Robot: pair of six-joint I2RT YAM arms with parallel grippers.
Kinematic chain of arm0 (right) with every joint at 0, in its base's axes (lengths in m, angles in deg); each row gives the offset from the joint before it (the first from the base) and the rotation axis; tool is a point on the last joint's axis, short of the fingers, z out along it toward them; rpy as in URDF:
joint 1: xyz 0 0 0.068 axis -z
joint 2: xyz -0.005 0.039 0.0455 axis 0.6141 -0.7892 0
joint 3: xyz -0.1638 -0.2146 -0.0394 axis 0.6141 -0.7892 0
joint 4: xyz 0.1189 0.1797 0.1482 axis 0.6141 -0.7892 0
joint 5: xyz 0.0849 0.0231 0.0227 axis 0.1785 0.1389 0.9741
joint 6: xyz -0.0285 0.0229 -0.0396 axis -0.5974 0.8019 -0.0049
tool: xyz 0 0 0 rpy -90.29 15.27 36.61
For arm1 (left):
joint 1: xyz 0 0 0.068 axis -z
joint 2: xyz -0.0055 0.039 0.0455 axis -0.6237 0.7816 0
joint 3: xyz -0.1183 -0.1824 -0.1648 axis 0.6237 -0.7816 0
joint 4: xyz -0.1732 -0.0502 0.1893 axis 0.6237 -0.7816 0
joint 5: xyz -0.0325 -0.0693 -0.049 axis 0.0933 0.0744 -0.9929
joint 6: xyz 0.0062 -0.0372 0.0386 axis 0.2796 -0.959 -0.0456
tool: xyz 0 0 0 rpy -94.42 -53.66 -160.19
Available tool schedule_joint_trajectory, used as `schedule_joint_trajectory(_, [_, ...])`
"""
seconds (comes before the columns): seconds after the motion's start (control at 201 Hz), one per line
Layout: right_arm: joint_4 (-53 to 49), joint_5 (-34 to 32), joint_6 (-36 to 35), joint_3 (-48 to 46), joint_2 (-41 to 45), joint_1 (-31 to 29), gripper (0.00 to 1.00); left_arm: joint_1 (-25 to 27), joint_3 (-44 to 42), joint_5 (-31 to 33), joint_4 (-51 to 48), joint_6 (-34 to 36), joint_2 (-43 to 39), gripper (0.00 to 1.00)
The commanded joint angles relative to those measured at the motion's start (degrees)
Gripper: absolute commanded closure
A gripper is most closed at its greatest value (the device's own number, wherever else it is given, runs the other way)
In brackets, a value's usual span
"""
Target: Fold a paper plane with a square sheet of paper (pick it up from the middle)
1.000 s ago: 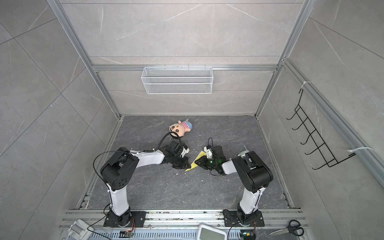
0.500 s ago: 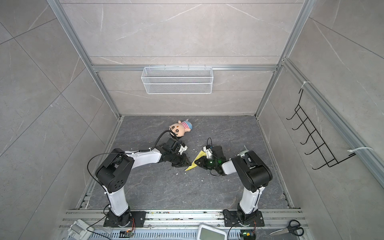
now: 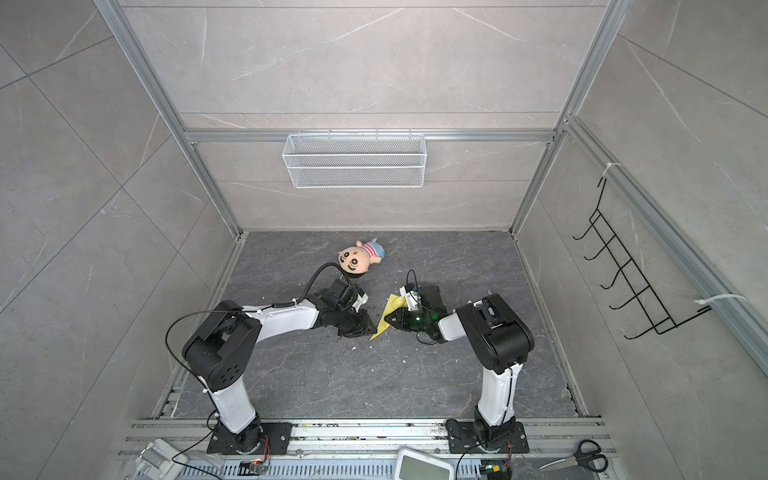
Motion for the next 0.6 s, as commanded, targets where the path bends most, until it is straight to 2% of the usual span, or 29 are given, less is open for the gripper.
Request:
schedule_joint_trajectory(0.0, [-2.6,0.2,-3.2,0.6,-2.3,-0.3,0.79,-0.9,-0.8,1.6,2.1,-2.1,-2.7,0.71])
schedule_joint_trajectory(0.164, [-2.3,-0.2,-3.0,0.1,-2.8,-0.3,0.79,-1.0,0.1,-2.8,3.5,-3.1,-0.2,0.75])
schedule_joint_trajectory(0.493, [-2.3,-0.8,-2.3,0.3,-3.6,-0.3,0.80,-0.6,1.1,-5.3,3.8,-3.4,2.6,0.76])
schedule_joint_trajectory(0.592, [-2.5,-1.1,-2.1,0.4,-3.7,-0.3,0.80,-0.6,1.2,-5.3,3.6,-3.1,3.2,0.80])
